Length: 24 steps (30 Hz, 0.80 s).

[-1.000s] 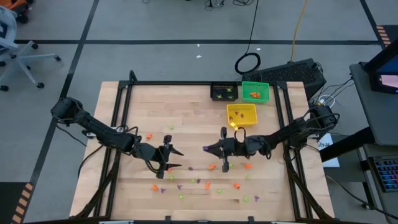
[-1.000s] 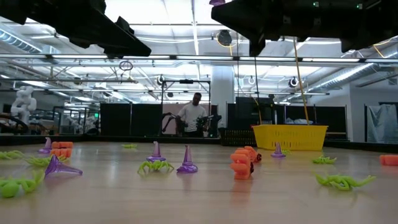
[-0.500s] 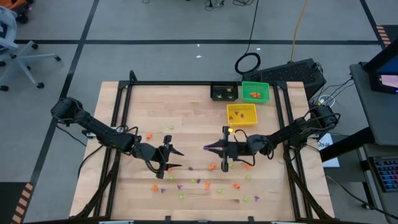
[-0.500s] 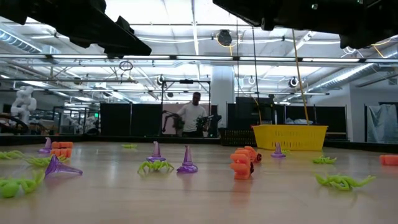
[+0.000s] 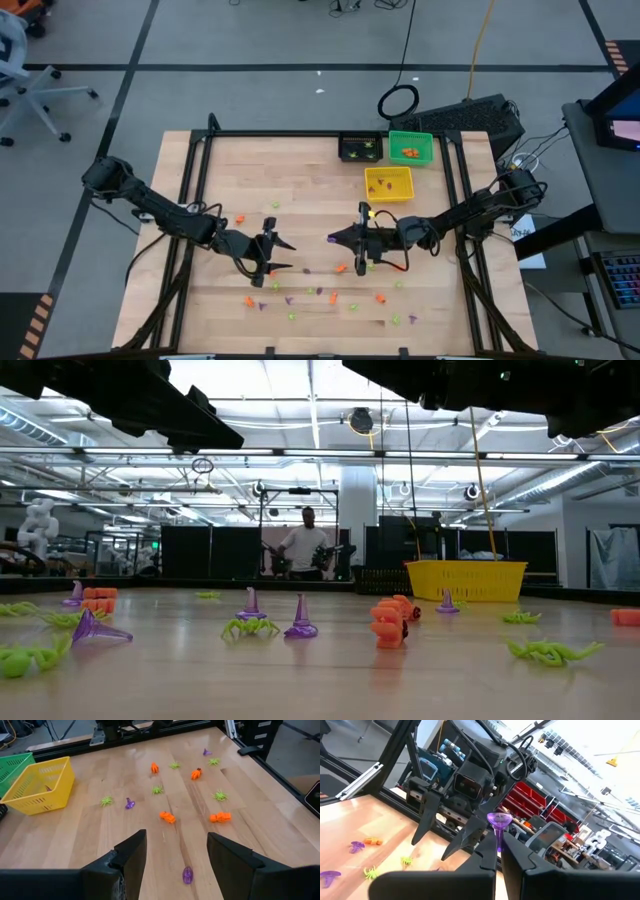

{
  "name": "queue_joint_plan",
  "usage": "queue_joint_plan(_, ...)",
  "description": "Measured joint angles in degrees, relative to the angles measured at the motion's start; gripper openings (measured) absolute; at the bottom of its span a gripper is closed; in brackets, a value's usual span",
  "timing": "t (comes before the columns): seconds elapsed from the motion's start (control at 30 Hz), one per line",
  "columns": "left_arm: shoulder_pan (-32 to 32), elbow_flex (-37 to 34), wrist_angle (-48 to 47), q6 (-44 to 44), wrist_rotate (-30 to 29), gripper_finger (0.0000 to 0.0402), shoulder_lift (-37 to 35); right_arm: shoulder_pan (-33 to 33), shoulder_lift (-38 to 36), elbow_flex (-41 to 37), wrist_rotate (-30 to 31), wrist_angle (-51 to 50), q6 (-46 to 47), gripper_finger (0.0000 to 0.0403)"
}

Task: Sort Halloween decoration
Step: Put the violet witch hat toy into the yellow basket

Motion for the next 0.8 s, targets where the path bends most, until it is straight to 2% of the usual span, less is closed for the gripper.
queue_joint_plan(0.8, 0.00, 0.00, 0.02, 0.01, -0.22, 0.0208, 0.00, 0.02, 0.00, 0.00, 0.01, 0.00, 2.13, 0.0000)
